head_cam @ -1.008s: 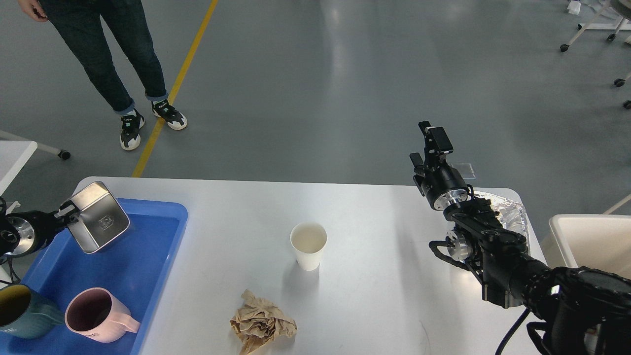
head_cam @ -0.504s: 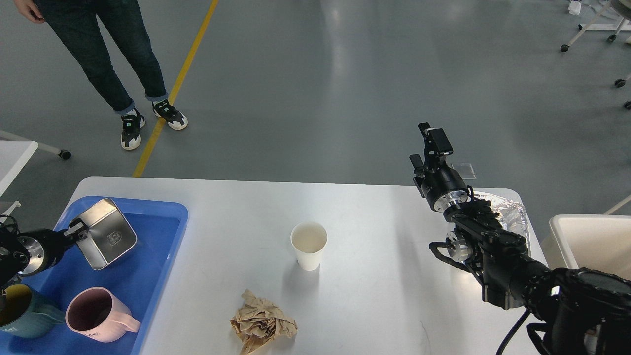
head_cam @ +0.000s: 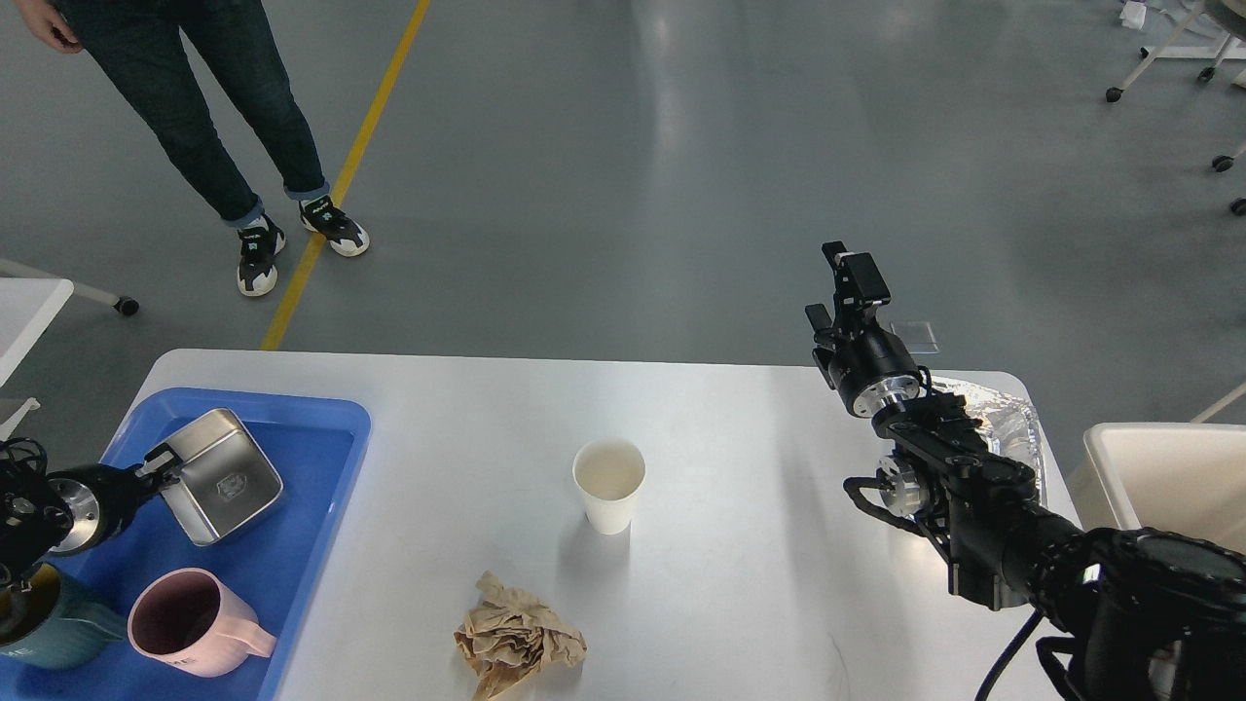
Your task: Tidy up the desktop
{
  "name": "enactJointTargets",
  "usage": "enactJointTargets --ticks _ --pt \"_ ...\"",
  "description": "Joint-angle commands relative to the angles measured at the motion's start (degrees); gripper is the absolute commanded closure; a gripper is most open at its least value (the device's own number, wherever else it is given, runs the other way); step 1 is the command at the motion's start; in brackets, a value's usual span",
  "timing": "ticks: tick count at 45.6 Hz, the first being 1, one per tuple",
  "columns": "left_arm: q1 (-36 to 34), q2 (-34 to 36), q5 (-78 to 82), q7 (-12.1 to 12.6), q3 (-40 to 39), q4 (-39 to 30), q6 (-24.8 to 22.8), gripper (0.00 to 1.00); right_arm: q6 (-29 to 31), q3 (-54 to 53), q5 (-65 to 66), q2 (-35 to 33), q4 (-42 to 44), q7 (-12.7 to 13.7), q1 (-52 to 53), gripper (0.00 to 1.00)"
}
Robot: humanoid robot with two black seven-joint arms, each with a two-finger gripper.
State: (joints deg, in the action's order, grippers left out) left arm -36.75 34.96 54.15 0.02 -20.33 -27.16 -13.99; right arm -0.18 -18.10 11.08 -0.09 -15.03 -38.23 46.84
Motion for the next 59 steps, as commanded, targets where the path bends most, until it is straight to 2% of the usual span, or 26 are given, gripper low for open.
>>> enactJointTargets --ticks 1,4,11,16,20,24,29,33,37,42,44,46,54,57,59 --pt "0.0 -0.1 -0.5 0.1 0.1 0.0 -0.2 0.60 0.0 0.0 0.0 0.0 0.0 0.0 -0.1 0.00" --pt "-0.1 -0.1 -0.6 0.2 0.0 0.0 -0.2 0.54 0.0 0.0 0.0 0.0 0.0 0.0 -0.2 0.00" --pt "-0.9 0.1 -1.8 0.0 -0.9 -0.1 -0.7 0.17 0.0 0.0 0.0 0.0 0.0 0.0 -0.2 0.00" --pt "-3.1 1.0 -4.7 0.2 -0.8 -0.7 -1.4 0.08 -0.1 0.0 0.0 0.0 -0.2 0.0 -0.2 0.00" --pt "-6.4 2.3 -5.0 0.2 -0.8 -0.7 -4.2 0.03 -0.2 0.0 0.0 0.0 -0.2 0.0 -0.1 0.00" --pt "-11.1 4.5 -5.1 0.1 -0.9 -0.7 -8.4 0.03 -0.5 0.0 0.0 -0.1 -0.3 0.0 0.1 0.00" --pt "-16.8 4.4 -5.3 -0.7 -1.2 -1.0 -11.4 0.03 -0.7 0.0 0.0 0.0 -0.4 0.0 0.4 0.00" --pt "-20.1 5.0 -6.0 -1.2 -2.7 -3.3 -17.9 0.03 -1.2 0.0 0.0 0.2 -0.5 0.0 0.5 0.00" --pt "-20.6 5.3 -9.3 -3.3 -7.1 -7.6 -25.5 0.03 -1.3 0.0 0.0 0.4 -0.4 0.0 0.4 0.00" --pt "-20.2 6.8 -13.9 -4.1 -13.1 -12.5 -27.5 0.03 -1.3 0.0 0.0 0.4 -0.4 0.1 0.4 0.00" --pt "-19.9 7.3 -16.1 -5.1 -15.8 -14.7 -28.4 0.03 -1.3 0.0 0.1 0.3 -0.4 0.1 0.4 0.00" --pt "-19.1 7.4 -18.6 -7.2 -18.2 -16.2 -29.9 0.03 -1.3 0.0 0.2 0.3 -0.4 0.1 0.5 0.00" --pt "-18.3 6.9 -24.4 -19.6 -23.3 -17.6 -37.9 0.03 -1.3 0.1 0.2 0.4 -0.4 0.3 0.7 0.00" --pt "-18.6 6.4 -25.8 -23.1 -24.2 -17.4 -37.4 0.03 -1.3 0.1 0.2 0.4 -0.4 0.4 0.7 0.00" --pt "-18.6 5.0 -29.2 -23.5 -26.1 -16.9 -35.9 0.03 -1.3 0.1 0.2 0.4 -0.4 0.4 0.7 0.00"
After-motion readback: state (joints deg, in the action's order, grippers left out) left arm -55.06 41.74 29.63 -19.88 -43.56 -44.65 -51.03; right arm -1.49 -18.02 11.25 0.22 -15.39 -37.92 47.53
